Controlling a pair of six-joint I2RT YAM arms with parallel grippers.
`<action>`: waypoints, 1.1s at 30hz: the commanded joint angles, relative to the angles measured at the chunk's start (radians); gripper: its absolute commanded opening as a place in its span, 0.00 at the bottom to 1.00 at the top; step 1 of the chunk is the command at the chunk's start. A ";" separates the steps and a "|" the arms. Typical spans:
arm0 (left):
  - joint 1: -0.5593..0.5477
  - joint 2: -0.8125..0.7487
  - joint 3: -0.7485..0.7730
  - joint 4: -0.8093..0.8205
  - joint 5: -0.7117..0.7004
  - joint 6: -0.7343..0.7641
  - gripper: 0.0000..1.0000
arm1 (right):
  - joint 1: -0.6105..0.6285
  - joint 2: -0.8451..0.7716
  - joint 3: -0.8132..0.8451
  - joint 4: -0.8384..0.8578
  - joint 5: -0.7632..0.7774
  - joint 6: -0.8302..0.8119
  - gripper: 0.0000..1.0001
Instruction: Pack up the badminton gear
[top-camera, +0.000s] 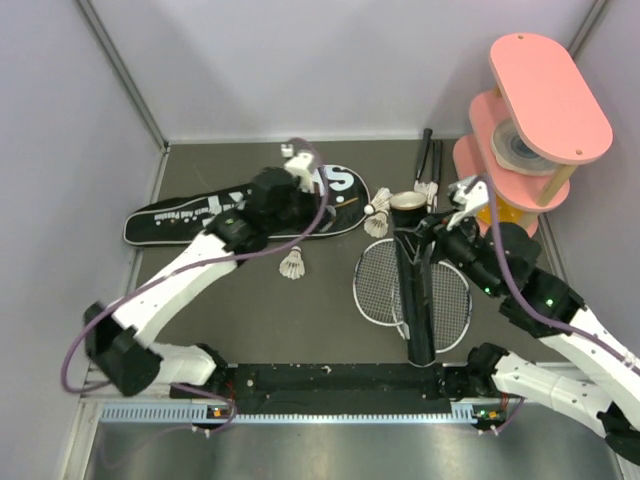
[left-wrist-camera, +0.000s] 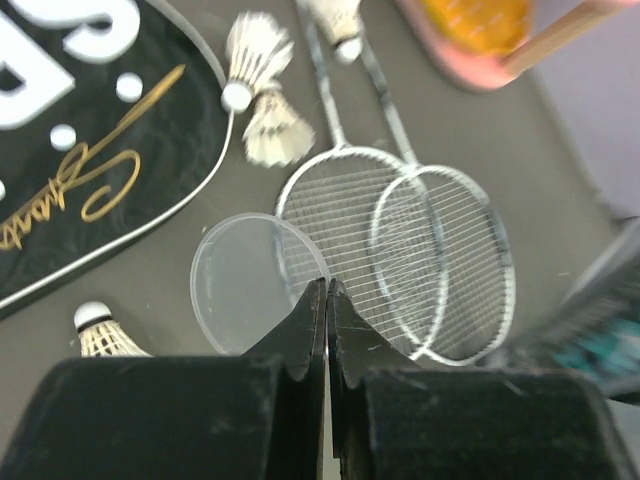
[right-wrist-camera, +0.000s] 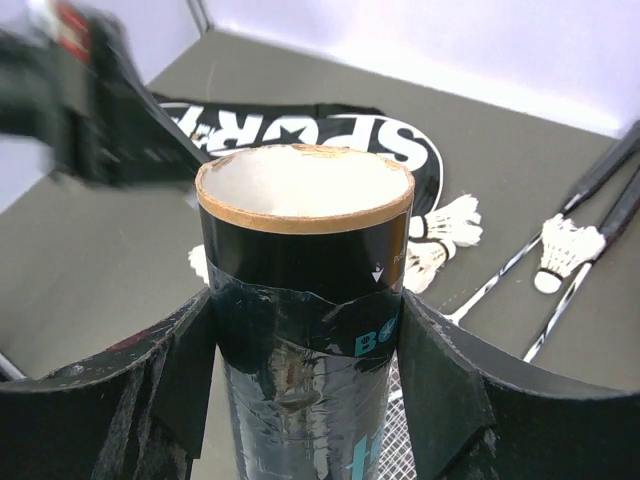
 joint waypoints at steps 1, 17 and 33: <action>-0.079 0.172 0.008 0.001 -0.289 -0.011 0.00 | -0.007 -0.072 0.005 0.051 0.075 0.036 0.23; -0.087 0.584 0.092 0.035 -0.241 -0.097 0.04 | -0.007 -0.148 0.008 0.031 0.033 0.091 0.24; -0.066 -0.027 -0.213 0.237 -0.048 -0.108 0.75 | -0.007 -0.070 0.029 -0.008 0.036 0.260 0.22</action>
